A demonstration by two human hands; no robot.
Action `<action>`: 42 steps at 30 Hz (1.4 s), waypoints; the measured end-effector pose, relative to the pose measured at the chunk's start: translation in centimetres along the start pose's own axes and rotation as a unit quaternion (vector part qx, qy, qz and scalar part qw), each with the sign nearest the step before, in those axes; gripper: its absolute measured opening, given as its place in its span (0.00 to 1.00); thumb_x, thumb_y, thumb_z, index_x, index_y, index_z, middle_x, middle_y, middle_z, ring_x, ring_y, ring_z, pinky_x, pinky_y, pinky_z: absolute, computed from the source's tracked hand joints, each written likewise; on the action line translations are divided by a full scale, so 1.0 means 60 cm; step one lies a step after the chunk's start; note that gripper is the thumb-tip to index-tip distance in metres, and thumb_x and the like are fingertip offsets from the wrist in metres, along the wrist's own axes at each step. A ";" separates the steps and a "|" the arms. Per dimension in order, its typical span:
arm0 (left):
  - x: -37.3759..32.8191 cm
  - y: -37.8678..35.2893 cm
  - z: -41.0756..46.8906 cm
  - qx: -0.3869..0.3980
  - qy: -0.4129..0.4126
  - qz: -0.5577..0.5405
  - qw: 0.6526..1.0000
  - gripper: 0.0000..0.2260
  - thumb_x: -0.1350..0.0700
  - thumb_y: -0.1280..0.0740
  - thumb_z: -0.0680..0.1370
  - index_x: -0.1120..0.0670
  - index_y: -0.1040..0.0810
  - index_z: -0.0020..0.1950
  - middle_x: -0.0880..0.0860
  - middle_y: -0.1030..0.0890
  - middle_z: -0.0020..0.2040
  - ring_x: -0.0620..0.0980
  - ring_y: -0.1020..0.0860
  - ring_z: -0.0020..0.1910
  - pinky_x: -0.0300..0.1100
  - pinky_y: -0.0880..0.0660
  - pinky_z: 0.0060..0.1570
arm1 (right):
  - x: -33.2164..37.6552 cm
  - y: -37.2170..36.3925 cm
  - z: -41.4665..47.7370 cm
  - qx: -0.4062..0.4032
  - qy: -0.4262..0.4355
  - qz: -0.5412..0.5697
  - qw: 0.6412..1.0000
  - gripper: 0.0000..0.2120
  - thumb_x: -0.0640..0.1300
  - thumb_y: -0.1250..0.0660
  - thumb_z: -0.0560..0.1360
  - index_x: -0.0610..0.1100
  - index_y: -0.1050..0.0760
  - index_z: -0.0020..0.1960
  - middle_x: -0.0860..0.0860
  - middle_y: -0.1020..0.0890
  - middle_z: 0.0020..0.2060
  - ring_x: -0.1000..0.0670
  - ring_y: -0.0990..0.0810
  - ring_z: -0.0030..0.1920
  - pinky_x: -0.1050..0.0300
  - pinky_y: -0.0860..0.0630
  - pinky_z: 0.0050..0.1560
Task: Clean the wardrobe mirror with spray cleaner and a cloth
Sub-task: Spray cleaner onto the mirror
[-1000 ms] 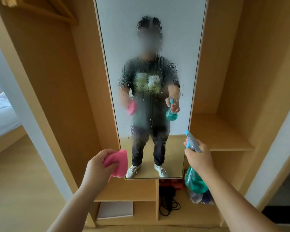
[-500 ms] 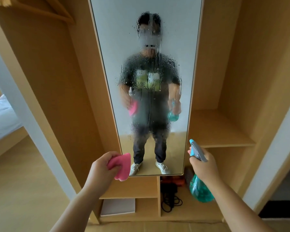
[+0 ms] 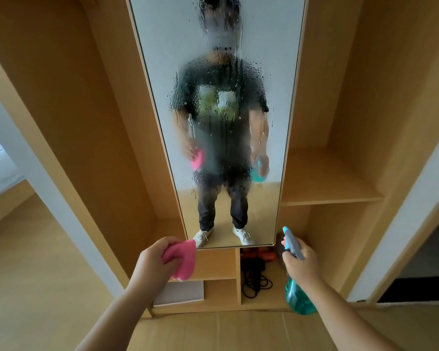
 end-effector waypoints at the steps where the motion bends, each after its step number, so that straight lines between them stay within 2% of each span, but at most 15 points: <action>1: 0.003 -0.003 -0.002 0.001 0.001 0.001 1.000 0.21 0.65 0.28 0.71 0.38 0.24 0.47 0.42 0.19 0.44 0.37 0.20 0.43 0.31 0.24 0.33 | -0.002 -0.002 0.000 -0.001 0.003 -0.003 1.000 0.17 0.36 0.38 0.74 0.47 0.24 0.61 0.50 0.23 0.37 0.48 0.25 0.36 0.53 0.25 0.41; 4: 0.013 -0.010 -0.009 0.006 0.006 0.010 1.000 0.23 0.66 0.28 0.71 0.35 0.25 0.46 0.42 0.18 0.42 0.33 0.22 0.43 0.29 0.25 0.33 | -0.007 -0.008 0.000 0.001 0.017 -0.017 1.000 0.17 0.35 0.38 0.74 0.46 0.24 0.60 0.44 0.22 0.40 0.48 0.25 0.36 0.55 0.27 0.38; 6: 0.023 -0.014 -0.014 0.006 0.019 0.011 1.000 0.23 0.65 0.28 0.71 0.34 0.26 0.46 0.42 0.19 0.43 0.37 0.21 0.42 0.30 0.25 0.32 | -0.015 -0.007 0.000 -0.009 0.009 -0.013 1.000 0.15 0.34 0.38 0.74 0.45 0.24 0.58 0.41 0.21 0.42 0.46 0.24 0.37 0.55 0.27 0.39; 10: 0.042 -0.018 -0.026 -0.002 0.044 -0.002 0.999 0.22 0.66 0.28 0.72 0.37 0.25 0.47 0.44 0.19 0.45 0.47 0.19 0.42 0.36 0.23 0.33 | -0.029 -0.005 0.002 -0.019 0.006 -0.022 1.000 0.15 0.34 0.38 0.74 0.44 0.22 0.58 0.45 0.20 0.44 0.47 0.22 0.41 0.60 0.30 0.36; 12: 0.046 -0.018 -0.029 -0.004 0.052 -0.005 0.999 0.20 0.66 0.28 0.72 0.39 0.24 0.47 0.45 0.19 0.45 0.49 0.19 0.42 0.41 0.20 0.36 | -0.034 -0.009 0.003 -0.008 0.000 -0.034 0.999 0.16 0.35 0.38 0.75 0.45 0.23 0.60 0.48 0.20 0.44 0.51 0.23 0.39 0.63 0.32 0.34; 14: 0.047 -0.016 -0.031 -0.011 0.052 -0.001 0.999 0.20 0.66 0.28 0.72 0.40 0.24 0.48 0.46 0.19 0.44 0.48 0.19 0.42 0.41 0.21 0.36 | -0.039 -0.013 0.005 0.000 -0.006 -0.043 0.999 0.16 0.35 0.38 0.75 0.47 0.23 0.61 0.50 0.21 0.42 0.53 0.24 0.37 0.65 0.34 0.31; 17: 0.048 -0.011 -0.033 -0.023 0.054 0.006 0.998 0.19 0.66 0.28 0.71 0.42 0.23 0.50 0.45 0.19 0.44 0.44 0.21 0.43 0.34 0.25 0.36 | -0.044 -0.015 0.012 0.003 -0.013 -0.061 0.998 0.15 0.38 0.37 0.76 0.49 0.23 0.60 0.50 0.21 0.40 0.53 0.24 0.37 0.64 0.34 0.31; 20: 0.051 -0.008 -0.034 -0.028 0.058 0.010 0.998 0.17 0.67 0.29 0.71 0.46 0.22 0.52 0.43 0.20 0.44 0.43 0.22 0.44 0.33 0.27 0.37 | -0.048 -0.016 0.020 0.001 -0.016 -0.064 0.998 0.11 0.39 0.37 0.76 0.46 0.21 0.57 0.47 0.19 0.40 0.48 0.22 0.38 0.60 0.29 0.33; 24: 0.044 -0.003 -0.030 -0.038 0.057 0.010 0.998 0.19 0.67 0.28 0.71 0.43 0.23 0.50 0.42 0.20 0.44 0.42 0.22 0.44 0.31 0.28 0.35 | -0.052 -0.015 0.027 -0.001 -0.017 -0.065 0.998 0.07 0.43 0.36 0.76 0.48 0.22 0.53 0.49 0.20 0.37 0.46 0.21 0.39 0.57 0.26 0.37; 27: 0.041 0.001 -0.026 -0.042 0.057 0.009 0.997 0.19 0.67 0.28 0.71 0.43 0.23 0.50 0.41 0.20 0.44 0.42 0.22 0.43 0.31 0.27 0.33 | -0.044 -0.032 0.029 0.051 0.002 -0.061 0.997 0.06 0.39 0.36 0.74 0.49 0.23 0.45 0.46 0.19 0.37 0.45 0.20 0.38 0.54 0.24 0.38; 29: 0.040 0.006 -0.025 -0.044 0.057 0.013 0.997 0.18 0.66 0.28 0.71 0.44 0.22 0.51 0.40 0.21 0.43 0.41 0.22 0.42 0.30 0.27 0.31 | -0.033 -0.054 0.024 0.094 0.017 -0.072 0.993 0.09 0.39 0.36 0.73 0.52 0.24 0.47 0.50 0.20 0.39 0.49 0.20 0.40 0.56 0.24 0.40; 31: 0.041 0.011 -0.026 -0.045 0.057 0.013 0.997 0.18 0.66 0.28 0.71 0.44 0.22 0.50 0.40 0.20 0.43 0.40 0.22 0.42 0.30 0.27 0.31 | -0.017 -0.072 0.020 0.103 0.036 -0.085 0.990 0.13 0.40 0.36 0.72 0.55 0.25 0.51 0.57 0.22 0.39 0.53 0.22 0.40 0.59 0.26 0.40; 33: 0.043 0.019 -0.028 -0.046 0.059 0.012 0.997 0.17 0.66 0.28 0.71 0.45 0.21 0.51 0.40 0.20 0.44 0.40 0.22 0.43 0.30 0.26 0.32 | 0.000 -0.091 0.017 0.103 0.050 -0.083 0.990 0.14 0.40 0.36 0.71 0.57 0.26 0.50 0.59 0.24 0.36 0.56 0.24 0.37 0.61 0.29 0.39; 38: 0.051 0.045 -0.036 -0.056 0.067 0.012 0.996 0.17 0.65 0.28 0.71 0.44 0.21 0.51 0.41 0.20 0.44 0.41 0.22 0.43 0.29 0.28 0.31 | 0.027 -0.143 0.009 0.119 0.059 -0.062 0.989 0.12 0.36 0.38 0.72 0.54 0.27 0.47 0.56 0.27 0.32 0.57 0.29 0.30 0.70 0.36 0.27; 42: 0.063 0.063 -0.043 -0.058 0.078 0.007 0.995 0.16 0.65 0.28 0.71 0.46 0.21 0.53 0.44 0.19 0.45 0.44 0.22 0.43 0.31 0.28 0.33 | 0.040 -0.170 0.002 0.134 0.067 -0.066 0.986 0.13 0.36 0.38 0.74 0.52 0.27 0.53 0.56 0.27 0.34 0.55 0.28 0.32 0.65 0.34 0.31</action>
Point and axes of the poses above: each hand's wrist, its own z-axis towards the middle knuckle, its own y-axis out of the back of the hand, x = y × z, the point moved 8 cm from there along z, towards the middle knuckle
